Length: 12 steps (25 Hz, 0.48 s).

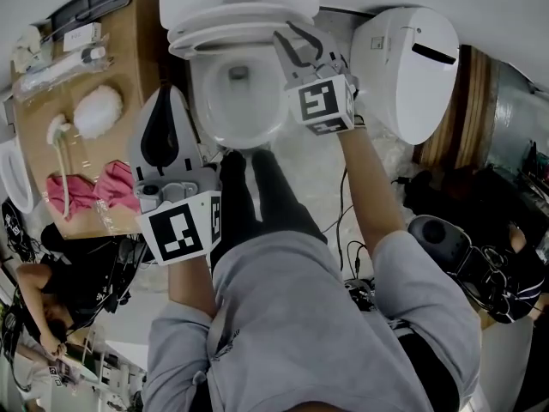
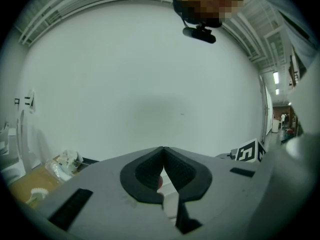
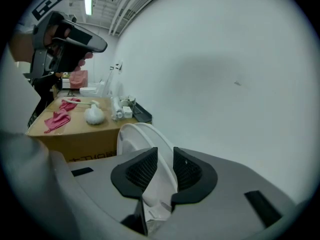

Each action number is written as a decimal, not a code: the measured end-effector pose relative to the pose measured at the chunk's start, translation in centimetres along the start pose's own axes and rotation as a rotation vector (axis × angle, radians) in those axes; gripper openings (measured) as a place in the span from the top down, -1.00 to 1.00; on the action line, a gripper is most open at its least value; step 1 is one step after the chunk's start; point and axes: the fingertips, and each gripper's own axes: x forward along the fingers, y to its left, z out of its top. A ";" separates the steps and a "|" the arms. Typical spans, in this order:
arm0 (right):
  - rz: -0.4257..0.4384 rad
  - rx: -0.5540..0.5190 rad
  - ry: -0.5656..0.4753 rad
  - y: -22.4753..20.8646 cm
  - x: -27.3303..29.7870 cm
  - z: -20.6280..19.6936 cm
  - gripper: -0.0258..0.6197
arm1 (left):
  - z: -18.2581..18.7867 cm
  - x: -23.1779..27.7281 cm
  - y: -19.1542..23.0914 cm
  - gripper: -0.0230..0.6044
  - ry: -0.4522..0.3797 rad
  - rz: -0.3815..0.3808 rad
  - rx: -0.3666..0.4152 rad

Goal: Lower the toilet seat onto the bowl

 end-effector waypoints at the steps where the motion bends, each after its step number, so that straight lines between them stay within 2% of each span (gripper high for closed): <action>1: 0.006 -0.003 0.008 0.0 0.4 -0.3 0.71 | -0.1 0.1 0.0 0.92 0.001 0.001 -0.002; 8: 0.059 -0.015 0.076 1.0 2.4 -1.9 0.71 | -0.5 0.3 0.6 0.92 0.006 0.005 -0.005; 12: 0.054 -0.017 0.079 1.0 2.5 -2.1 0.70 | -0.8 0.4 0.7 0.92 0.009 0.001 -0.008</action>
